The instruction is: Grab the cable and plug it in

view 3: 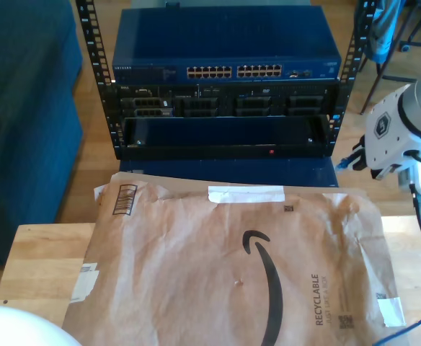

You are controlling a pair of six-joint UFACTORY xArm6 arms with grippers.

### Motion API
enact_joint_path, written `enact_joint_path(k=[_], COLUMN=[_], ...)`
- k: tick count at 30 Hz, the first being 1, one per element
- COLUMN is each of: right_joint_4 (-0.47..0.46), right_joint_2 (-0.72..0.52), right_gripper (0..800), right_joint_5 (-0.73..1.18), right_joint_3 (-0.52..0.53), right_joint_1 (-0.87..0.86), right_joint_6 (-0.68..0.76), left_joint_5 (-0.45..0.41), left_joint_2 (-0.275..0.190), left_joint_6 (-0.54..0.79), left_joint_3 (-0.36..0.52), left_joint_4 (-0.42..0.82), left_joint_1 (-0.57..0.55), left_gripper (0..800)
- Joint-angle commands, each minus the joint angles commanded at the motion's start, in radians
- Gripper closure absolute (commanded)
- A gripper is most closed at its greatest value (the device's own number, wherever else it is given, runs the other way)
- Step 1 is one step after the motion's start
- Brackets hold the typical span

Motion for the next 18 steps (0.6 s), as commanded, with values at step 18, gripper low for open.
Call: enact_joint_path(k=[18], right_joint_4=[-0.014], right_joint_2=[-0.054], right_gripper=[800], right_joint_5=[-0.066], right_joint_3=[0.084], right_joint_1=[0.087], right_joint_6=[-0.015], left_joint_5=[0.0], left_joint_2=[0.0], left_joint_6=[0.0], left_joint_3=[0.0], left_joint_4=[0.0], left_joint_1=[0.0], left_gripper=[0])
